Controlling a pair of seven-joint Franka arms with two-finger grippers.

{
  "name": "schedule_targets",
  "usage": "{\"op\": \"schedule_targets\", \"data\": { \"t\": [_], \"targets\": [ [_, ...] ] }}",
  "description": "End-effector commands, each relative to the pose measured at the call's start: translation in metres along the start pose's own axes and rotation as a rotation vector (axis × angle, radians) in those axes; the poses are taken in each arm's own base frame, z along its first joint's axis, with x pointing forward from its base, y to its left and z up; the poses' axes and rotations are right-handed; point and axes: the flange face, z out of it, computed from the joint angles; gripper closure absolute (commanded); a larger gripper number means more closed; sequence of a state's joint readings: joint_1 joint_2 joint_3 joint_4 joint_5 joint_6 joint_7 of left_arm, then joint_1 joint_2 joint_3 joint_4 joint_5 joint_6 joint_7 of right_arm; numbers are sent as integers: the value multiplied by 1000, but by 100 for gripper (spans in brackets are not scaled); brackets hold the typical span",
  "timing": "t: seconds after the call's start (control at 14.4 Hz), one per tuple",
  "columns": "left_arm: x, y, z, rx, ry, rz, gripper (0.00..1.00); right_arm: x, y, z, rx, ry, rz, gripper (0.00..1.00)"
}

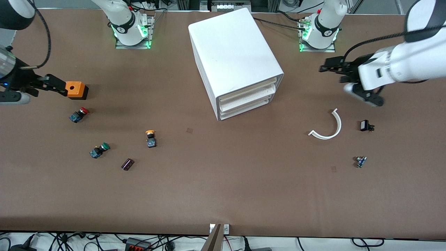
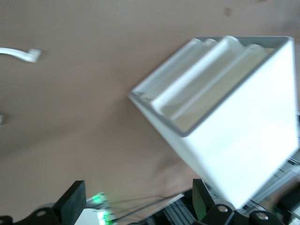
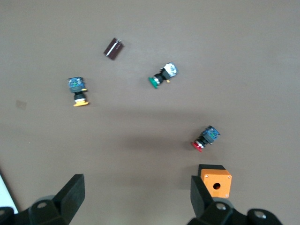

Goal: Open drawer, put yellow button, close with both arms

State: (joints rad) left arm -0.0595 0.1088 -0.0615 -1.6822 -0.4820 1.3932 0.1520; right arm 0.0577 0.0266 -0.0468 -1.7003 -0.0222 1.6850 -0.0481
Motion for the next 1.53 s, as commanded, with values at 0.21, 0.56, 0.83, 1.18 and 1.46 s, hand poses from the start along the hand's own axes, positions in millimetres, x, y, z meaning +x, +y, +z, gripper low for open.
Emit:
{"op": "schedule_targets", "data": {
  "t": [0.21,0.56,0.83,1.18,1.46],
  "targets": [
    [70,-19,74,-370,-15,174,0,26,-58,52,64,-52,-78,0],
    [94,-65,168,-641,172,330,0,56,-118,120,45,-62,-151,0],
    [87,-72,220,-723,218,346,10,71,-150,176,46,-66,-182,0],
    [85,-55,264,-762,167,366,45,82,-175,239,38,-72,-175,0],
    [82,-49,280,-776,134,367,65,86,-183,289,29,-90,-182,0]
  ]
}}
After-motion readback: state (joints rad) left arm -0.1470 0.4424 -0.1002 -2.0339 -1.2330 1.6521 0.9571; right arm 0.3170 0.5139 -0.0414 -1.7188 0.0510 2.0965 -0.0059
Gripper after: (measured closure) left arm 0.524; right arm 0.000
